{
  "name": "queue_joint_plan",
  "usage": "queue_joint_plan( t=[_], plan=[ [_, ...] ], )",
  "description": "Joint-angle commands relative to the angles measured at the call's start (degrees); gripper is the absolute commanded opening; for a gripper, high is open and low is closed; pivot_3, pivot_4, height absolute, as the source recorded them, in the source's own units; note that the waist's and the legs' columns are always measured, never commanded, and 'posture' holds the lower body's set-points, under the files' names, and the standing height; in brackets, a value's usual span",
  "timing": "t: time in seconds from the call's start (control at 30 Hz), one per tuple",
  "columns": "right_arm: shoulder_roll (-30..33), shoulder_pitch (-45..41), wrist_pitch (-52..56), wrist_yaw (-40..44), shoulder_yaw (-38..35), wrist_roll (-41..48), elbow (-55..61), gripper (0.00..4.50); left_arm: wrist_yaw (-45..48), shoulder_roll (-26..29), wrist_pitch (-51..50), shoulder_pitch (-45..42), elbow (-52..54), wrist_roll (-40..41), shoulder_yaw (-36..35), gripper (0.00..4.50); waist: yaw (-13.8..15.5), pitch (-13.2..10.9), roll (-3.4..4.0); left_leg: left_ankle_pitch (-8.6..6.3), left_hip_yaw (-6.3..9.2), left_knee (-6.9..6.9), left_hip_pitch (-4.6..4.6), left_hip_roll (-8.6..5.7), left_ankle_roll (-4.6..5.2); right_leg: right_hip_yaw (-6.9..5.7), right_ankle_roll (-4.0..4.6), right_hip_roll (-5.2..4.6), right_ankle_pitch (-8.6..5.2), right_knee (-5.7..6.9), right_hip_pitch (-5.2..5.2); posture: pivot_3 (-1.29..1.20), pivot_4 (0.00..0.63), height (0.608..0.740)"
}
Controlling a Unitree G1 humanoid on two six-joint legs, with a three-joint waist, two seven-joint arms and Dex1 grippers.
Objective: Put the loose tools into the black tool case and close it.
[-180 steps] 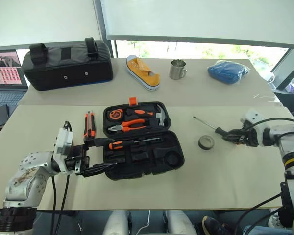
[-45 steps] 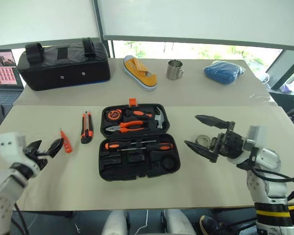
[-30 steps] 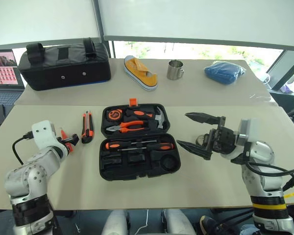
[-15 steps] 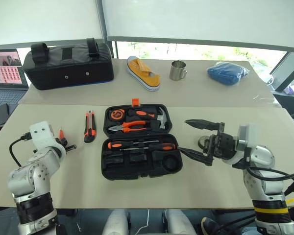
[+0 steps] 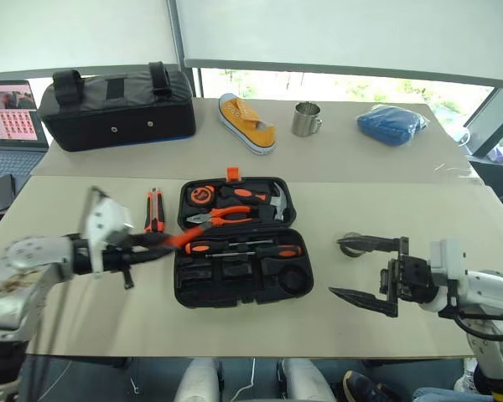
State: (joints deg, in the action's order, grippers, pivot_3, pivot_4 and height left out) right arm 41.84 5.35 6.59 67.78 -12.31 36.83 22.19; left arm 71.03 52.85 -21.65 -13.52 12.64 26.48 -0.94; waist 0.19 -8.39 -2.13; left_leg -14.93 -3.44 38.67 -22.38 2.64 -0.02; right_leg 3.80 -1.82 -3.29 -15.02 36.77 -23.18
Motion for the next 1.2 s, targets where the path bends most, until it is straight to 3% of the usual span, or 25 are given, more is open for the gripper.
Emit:
queue_joint_plan(
  t=[0.03, 0.27, 1.03, 1.1, 1.2],
  plan=[
    [0.5, 0.5, 0.8, -1.5, -1.6, 0.8, 2.9, 4.50, 1.9, 1.1, 1.3, -5.3, -1.6, -7.7, 7.7, 0.47, -0.1, 0.0, 0.00, 0.00, 0.00, 0.02, -0.03, 0.00, 0.01, 0.01, -0.02, 0.02, 0.00, 0.00, 0.00, 0.00, 0.150, 0.740],
    [0.2, 1.1, 1.8, -3.5, -1.4, 1.0, 5.0, 4.50, 1.7, -0.5, -3.1, -14.1, -3.8, -16.2, 17.9, 0.47, -0.5, -0.1, -0.06, -0.05, 0.04, 0.06, -0.13, 0.00, 0.09, 0.09, -0.09, 0.10, -0.03, 0.01, -0.09, 0.00, 0.150, 0.740],
    [-1.0, 1.8, 1.6, -6.1, 0.7, 0.1, 6.2, 4.50, -2.4, -4.1, -15.2, -15.0, 0.8, -21.4, 24.0, 0.47, 0.5, -0.1, -0.06, -0.05, 0.06, 0.21, -0.05, -0.03, 0.10, 0.10, -0.14, 0.08, -0.03, 0.06, 0.05, 0.00, 0.150, 0.740],
    [-1.1, 1.9, 1.7, -6.3, 0.7, 0.2, 6.3, 4.50, -2.7, -4.6, -15.1, -14.6, 0.8, -20.2, 22.7, 1.48, 0.4, -0.1, -0.06, -0.05, 0.06, 0.20, -0.03, -0.03, 0.10, 0.10, -0.14, 0.08, -0.03, 0.07, 0.05, 0.00, 0.150, 0.740],
    [-1.1, 2.2, 1.6, -6.3, 0.8, 0.2, 6.3, 4.50, -2.4, -5.2, -14.0, -14.5, 1.2, -17.4, 19.6, 2.51, 0.4, -0.1, -0.06, -0.05, 0.06, 0.20, -0.03, -0.03, 0.10, 0.10, -0.14, 0.08, -0.03, 0.11, 0.04, 0.00, 0.150, 0.740]
  ],
)
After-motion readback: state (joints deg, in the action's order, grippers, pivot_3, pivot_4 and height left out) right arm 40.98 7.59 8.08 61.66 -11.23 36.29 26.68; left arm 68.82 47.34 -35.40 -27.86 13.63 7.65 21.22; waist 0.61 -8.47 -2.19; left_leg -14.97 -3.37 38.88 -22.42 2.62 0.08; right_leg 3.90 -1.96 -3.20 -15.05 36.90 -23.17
